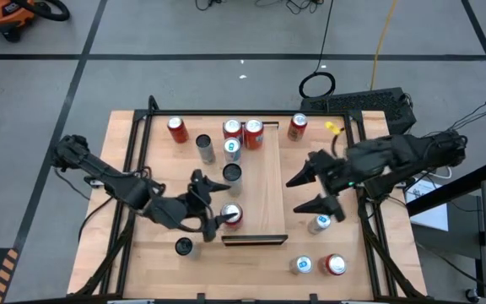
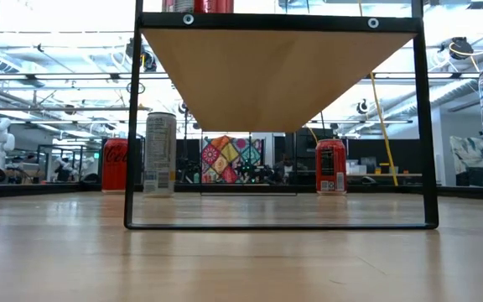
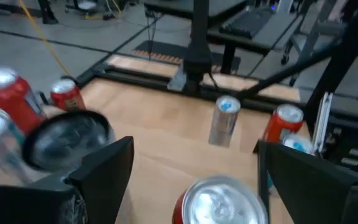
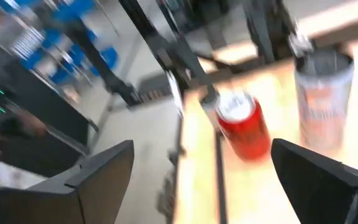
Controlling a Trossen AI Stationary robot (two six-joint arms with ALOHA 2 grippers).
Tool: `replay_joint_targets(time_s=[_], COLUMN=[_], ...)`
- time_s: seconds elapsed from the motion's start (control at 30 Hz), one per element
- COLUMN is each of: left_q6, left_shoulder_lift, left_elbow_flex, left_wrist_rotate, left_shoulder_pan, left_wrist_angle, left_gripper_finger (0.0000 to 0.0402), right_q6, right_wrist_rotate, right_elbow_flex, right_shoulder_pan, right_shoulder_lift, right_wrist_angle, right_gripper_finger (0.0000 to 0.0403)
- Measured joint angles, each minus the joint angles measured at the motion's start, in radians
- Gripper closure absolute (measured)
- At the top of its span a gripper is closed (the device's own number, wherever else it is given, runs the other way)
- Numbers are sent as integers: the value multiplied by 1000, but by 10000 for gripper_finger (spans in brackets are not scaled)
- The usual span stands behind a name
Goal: Place canned beverage on shelf
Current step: Put the bottom left red soda can on the shelf
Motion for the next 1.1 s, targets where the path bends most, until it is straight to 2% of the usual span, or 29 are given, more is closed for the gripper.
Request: replay_joint_targets(time_s=[0.1,0.2,0.33,0.43,0.77,1.1], left_q6=[-5,-119,-380,-473,-497,-489], left_shoulder_lift=[-26,-51,-55,-36,83,137], left_elbow_flex=[45,82,92,91,84,84], left_wrist_rotate=[-28,-32,55,109,112,108], left_shoulder_pan=[-23,-45,-82,-120,-142,-99], left_wrist_angle=[-87,-218,-447,-531,-479,-464], left_gripper_finger=[41,41,43,62,192,327], right_q6=[0,-1,-4,-1,-32,-103], right_wrist_rotate=[-1,-4,-5,-6,-41,-31], right_elbow_flex=[0,0,0,0,0,0], right_shoulder_pan=[0,0,0,0,0,-3], right_shoulder_lift=[50,101,167,209,261,258], right_wrist_angle=[-61,-76,-75,-72,-52,-68], right_gripper_finger=[55,71,100,123,181,197])
